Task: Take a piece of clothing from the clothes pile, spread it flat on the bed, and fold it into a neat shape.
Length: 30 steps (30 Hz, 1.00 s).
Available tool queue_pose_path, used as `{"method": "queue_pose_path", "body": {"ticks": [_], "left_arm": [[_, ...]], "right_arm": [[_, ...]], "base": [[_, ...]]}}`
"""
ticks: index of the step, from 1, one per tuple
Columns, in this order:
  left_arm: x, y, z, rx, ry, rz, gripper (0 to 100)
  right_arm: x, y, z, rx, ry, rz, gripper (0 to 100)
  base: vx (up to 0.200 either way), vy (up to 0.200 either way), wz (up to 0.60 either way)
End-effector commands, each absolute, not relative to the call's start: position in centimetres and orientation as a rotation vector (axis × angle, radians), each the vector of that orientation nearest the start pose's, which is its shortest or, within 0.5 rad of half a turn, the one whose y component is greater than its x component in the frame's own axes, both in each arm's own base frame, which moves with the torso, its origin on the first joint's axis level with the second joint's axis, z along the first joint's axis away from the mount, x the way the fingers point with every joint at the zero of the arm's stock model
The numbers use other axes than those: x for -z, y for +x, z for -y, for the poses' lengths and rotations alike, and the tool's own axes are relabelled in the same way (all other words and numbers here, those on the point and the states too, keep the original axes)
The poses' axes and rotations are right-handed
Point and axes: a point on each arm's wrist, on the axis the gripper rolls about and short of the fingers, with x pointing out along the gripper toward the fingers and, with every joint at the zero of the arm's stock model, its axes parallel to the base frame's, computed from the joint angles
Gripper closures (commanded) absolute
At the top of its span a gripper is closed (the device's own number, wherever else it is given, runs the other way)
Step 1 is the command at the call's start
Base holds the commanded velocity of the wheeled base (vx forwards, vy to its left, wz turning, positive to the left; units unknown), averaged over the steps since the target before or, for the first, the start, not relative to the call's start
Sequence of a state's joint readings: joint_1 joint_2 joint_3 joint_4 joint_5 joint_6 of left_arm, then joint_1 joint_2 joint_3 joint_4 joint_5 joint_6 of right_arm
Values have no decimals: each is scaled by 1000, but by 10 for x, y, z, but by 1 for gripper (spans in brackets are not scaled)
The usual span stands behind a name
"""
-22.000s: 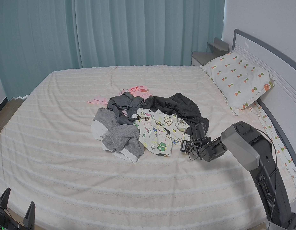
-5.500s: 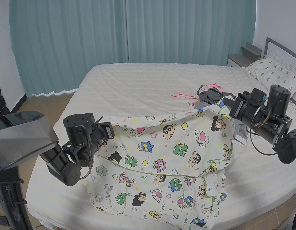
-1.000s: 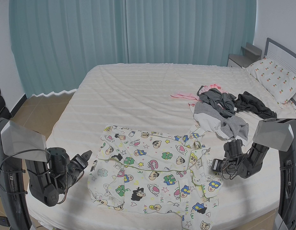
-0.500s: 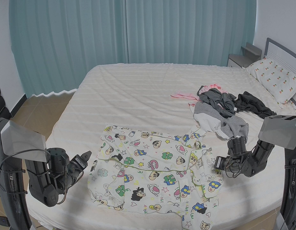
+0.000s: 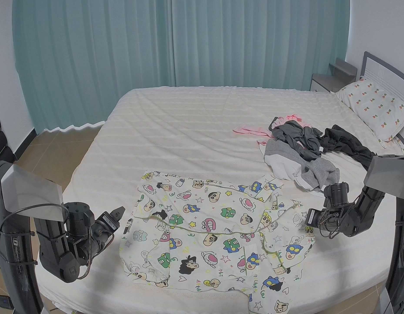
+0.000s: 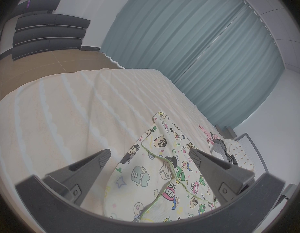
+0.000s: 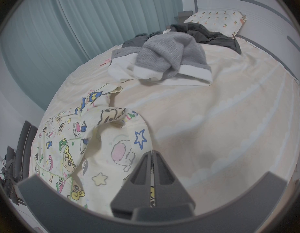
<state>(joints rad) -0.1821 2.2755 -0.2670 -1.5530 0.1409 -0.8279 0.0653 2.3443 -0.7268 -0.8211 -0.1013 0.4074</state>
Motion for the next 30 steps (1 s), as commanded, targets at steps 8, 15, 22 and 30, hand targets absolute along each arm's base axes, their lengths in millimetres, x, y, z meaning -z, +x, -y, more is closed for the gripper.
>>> {"method": "queue_pose_path", "body": {"ticks": [8, 15, 22, 30], "left_arm": [[6, 275, 51, -131, -739, -433, 0], [7, 270, 53, -129, -735, -450, 0], [8, 263, 59, -112, -722, -483, 0], [12, 255, 67, -85, -713, -527, 0]], "right_arm": [[34, 347, -6, 233, 320, -761, 100], [29, 348, 8, 292, 291, -733, 100], [24, 351, 16, 311, 295, -709, 100], [24, 351, 18, 319, 299, -704, 100]], "base": [[0, 0, 0], [0, 0, 0], [0, 0, 0], [0, 0, 0]]}}
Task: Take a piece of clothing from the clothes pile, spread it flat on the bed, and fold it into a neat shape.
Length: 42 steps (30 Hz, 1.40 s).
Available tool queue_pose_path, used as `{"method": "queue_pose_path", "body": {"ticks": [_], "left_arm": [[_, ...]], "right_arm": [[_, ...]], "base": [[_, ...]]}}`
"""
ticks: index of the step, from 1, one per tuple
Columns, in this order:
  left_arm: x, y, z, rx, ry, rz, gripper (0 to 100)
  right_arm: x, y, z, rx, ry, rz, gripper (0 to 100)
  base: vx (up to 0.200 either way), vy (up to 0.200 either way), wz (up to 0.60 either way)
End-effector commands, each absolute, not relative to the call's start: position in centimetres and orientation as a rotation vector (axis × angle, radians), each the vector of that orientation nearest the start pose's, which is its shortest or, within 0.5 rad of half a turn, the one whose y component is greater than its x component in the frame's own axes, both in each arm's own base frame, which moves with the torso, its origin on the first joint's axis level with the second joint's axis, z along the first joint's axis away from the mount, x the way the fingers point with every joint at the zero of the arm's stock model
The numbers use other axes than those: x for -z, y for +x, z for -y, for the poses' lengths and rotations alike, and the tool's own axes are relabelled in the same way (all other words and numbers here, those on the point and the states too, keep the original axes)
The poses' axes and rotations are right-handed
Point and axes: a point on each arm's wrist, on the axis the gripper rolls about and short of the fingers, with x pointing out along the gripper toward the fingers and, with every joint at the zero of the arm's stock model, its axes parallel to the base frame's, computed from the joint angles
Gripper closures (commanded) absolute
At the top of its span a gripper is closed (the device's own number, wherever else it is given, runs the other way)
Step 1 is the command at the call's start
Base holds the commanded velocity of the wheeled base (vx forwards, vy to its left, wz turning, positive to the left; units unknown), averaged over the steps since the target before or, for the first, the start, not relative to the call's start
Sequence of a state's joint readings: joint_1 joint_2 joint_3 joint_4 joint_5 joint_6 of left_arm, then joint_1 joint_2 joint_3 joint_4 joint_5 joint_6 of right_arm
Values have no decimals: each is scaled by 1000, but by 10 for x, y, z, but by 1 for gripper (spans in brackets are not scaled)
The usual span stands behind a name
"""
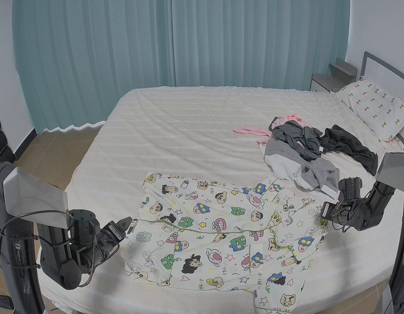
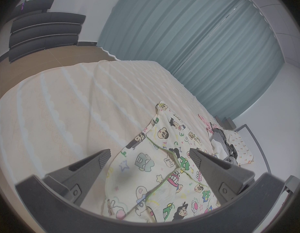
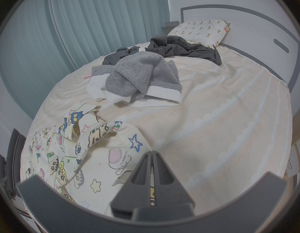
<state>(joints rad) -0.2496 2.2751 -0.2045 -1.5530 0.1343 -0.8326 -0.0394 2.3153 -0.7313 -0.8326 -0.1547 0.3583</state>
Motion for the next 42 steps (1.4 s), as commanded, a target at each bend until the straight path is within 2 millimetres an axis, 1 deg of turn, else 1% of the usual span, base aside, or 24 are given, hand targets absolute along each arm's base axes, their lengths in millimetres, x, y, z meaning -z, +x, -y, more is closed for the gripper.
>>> {"method": "queue_pose_path", "body": {"ticks": [1, 5, 7, 8, 10, 14, 15, 16, 17, 18, 19, 20, 21, 23, 26, 31, 34, 37, 42], "left_arm": [[12, 253, 69, -79, -712, -535, 0], [13, 251, 74, -62, -707, -548, 0], [14, 249, 82, -38, -722, -562, 0], [14, 247, 86, -28, -730, -569, 0], [14, 246, 88, -20, -733, -573, 0], [19, 242, 98, 7, -721, -604, 0], [22, 241, 101, 14, -710, -621, 0], [23, 240, 103, 18, -708, -625, 0], [25, 238, 106, 25, -700, -637, 0], [26, 238, 106, 26, -699, -639, 0], [28, 237, 110, 36, -692, -649, 0], [28, 237, 110, 36, -692, -649, 0], [31, 232, 117, 60, -675, -672, 0], [34, 229, 123, 73, -667, -688, 0], [34, 222, 127, 89, -656, -708, 0], [37, 213, 137, 118, -654, -744, 0], [44, 210, 141, 122, -634, -772, 0], [46, 206, 144, 133, -623, -788, 0], [47, 207, 149, 147, -620, -781, 0]], "right_arm": [[24, 351, 18, 318, 302, -704, 100], [25, 351, 17, 318, 305, -708, 100], [25, 350, 15, 309, 317, -709, 100], [24, 348, 13, 303, 322, -708, 0], [23, 348, 12, 300, 329, -699, 0], [5, 338, -3, 266, 386, -593, 0], [-4, 330, -13, 250, 436, -557, 0], [-7, 326, -16, 242, 453, -548, 0], [-16, 313, -27, 214, 504, -533, 0], [-17, 312, -29, 211, 509, -536, 0], [-20, 301, -37, 188, 547, -536, 0], [-20, 301, -37, 188, 547, -536, 0], [-19, 283, -53, 148, 603, -553, 0], [-14, 274, -60, 127, 634, -554, 0], [-9, 274, -65, 95, 648, -527, 0], [-1, 276, -65, 88, 648, -520, 0], [-4, 275, -65, 85, 650, -512, 0], [-4, 273, -65, 84, 648, -515, 0], [-6, 273, -66, 72, 654, -493, 0]], "base": [[0, 0, 0], [0, 0, 0], [0, 0, 0], [0, 0, 0], [0, 0, 0], [0, 0, 0], [0, 0, 0], [0, 0, 0], [0, 0, 0], [0, 0, 0], [0, 0, 0], [0, 0, 0], [0, 0, 0], [0, 0, 0], [0, 0, 0], [0, 0, 0], [0, 0, 0], [0, 0, 0], [0, 0, 0]]}}
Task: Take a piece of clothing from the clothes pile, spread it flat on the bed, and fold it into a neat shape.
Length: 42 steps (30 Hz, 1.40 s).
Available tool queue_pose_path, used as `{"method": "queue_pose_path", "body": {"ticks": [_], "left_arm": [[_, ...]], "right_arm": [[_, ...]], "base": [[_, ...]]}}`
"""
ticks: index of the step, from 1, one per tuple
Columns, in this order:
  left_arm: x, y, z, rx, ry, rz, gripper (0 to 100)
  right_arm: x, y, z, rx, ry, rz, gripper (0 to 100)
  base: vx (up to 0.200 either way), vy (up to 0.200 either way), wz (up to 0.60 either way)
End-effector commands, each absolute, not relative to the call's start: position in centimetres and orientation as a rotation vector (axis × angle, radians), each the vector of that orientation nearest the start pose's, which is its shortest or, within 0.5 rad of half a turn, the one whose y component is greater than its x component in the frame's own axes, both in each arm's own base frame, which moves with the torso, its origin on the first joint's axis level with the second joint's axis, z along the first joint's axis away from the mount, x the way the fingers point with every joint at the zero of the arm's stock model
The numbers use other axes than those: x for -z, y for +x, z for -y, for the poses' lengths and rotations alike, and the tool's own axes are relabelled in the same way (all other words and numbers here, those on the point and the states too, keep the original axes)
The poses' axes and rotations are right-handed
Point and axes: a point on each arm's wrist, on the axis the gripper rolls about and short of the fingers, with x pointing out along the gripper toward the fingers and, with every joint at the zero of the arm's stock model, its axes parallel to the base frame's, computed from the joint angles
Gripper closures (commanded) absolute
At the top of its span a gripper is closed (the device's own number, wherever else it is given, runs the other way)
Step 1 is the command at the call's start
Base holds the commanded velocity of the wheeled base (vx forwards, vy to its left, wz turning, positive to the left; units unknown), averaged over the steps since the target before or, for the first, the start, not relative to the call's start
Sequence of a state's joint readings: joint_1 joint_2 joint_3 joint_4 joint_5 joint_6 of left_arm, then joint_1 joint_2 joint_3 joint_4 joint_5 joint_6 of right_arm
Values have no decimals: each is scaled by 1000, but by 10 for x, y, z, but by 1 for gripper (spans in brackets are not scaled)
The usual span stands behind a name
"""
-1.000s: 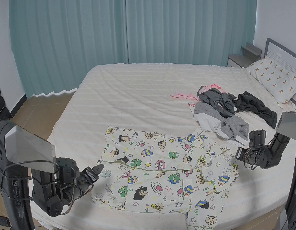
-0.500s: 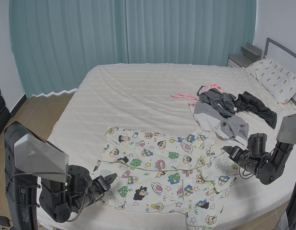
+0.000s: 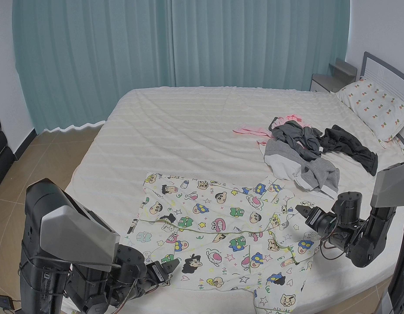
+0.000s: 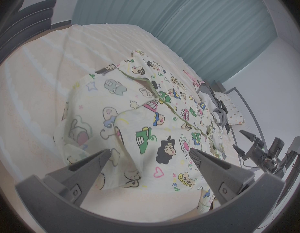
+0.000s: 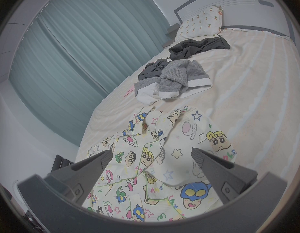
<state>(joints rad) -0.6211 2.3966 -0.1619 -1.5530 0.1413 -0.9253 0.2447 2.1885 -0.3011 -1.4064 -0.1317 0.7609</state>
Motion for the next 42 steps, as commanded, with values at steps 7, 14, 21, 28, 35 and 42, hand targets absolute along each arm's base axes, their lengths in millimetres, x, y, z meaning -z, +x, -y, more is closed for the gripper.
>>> {"method": "queue_pose_path", "body": {"ticks": [7, 14, 21, 28, 35, 42], "left_arm": [[53, 212, 162, 168, -605, -754, 0], [55, 222, 168, 146, -613, -708, 0], [60, 225, 170, 109, -567, -709, 0], [62, 225, 169, 71, -552, -693, 100], [62, 230, 158, -15, -548, -653, 100], [44, 251, 136, -90, -603, -553, 100]], "right_arm": [[-7, 272, -67, 71, 652, -490, 0], [-8, 270, -68, 55, 653, -471, 0], [-9, 269, -67, 51, 655, -461, 0], [-9, 270, -67, 50, 656, -460, 0], [-9, 270, -67, 52, 656, -460, 0], [-9, 269, -67, 50, 656, -459, 0]], "base": [[0, 0, 0], [0, 0, 0], [0, 0, 0], [0, 0, 0], [0, 0, 0], [0, 0, 0]]}}
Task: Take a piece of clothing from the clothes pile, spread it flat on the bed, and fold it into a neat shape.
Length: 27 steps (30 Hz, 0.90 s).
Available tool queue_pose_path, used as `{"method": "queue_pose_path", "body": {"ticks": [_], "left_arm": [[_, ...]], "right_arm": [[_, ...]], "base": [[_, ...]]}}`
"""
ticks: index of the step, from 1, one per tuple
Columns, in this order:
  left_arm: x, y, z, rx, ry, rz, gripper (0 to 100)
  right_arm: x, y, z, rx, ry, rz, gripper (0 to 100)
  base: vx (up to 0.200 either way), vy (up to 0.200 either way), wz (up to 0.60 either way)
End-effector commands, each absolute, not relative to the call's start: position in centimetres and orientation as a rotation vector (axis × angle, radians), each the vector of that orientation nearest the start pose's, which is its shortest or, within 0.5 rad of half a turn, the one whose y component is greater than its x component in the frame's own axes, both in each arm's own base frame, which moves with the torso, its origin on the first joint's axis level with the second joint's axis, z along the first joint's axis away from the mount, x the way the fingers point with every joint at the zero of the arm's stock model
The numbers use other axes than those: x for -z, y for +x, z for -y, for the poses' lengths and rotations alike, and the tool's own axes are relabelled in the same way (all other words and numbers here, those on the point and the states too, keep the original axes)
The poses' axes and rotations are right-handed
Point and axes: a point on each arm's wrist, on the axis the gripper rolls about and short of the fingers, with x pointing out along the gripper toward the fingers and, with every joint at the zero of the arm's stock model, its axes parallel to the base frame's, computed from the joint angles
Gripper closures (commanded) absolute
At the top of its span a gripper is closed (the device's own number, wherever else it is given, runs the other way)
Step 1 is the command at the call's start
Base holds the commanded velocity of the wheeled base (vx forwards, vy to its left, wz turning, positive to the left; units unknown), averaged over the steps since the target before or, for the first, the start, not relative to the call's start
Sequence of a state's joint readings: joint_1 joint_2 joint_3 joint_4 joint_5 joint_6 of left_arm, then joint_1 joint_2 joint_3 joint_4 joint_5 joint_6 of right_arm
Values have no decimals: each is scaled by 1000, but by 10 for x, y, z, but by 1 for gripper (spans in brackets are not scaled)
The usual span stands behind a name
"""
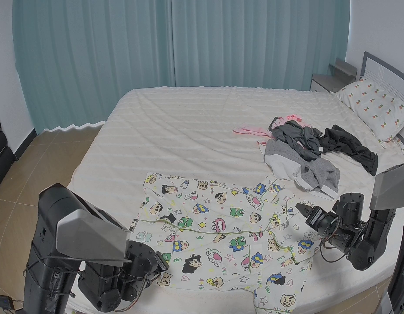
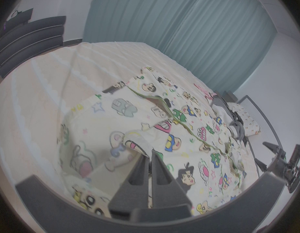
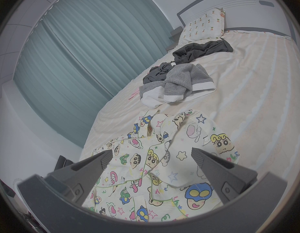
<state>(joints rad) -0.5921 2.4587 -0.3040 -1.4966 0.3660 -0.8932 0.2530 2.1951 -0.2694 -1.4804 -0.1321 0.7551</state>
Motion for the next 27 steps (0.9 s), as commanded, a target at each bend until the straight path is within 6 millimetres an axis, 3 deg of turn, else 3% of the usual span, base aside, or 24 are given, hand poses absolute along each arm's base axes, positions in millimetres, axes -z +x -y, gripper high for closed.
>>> {"method": "queue_pose_path", "body": {"ticks": [1, 10, 20, 27], "left_arm": [[40, 256, 131, -96, -603, -534, 100], [30, 301, 104, -38, -555, -444, 100], [48, 325, 83, -54, -514, -435, 100], [54, 330, 79, -66, -515, -439, 100]], "right_arm": [[-9, 269, -67, 50, 656, -459, 0], [-9, 269, -67, 49, 655, -462, 0], [-7, 269, -67, 51, 654, -466, 0], [-7, 269, -67, 52, 653, -469, 0]], "base": [[0, 0, 0], [0, 0, 0], [0, 0, 0], [0, 0, 0]]}}
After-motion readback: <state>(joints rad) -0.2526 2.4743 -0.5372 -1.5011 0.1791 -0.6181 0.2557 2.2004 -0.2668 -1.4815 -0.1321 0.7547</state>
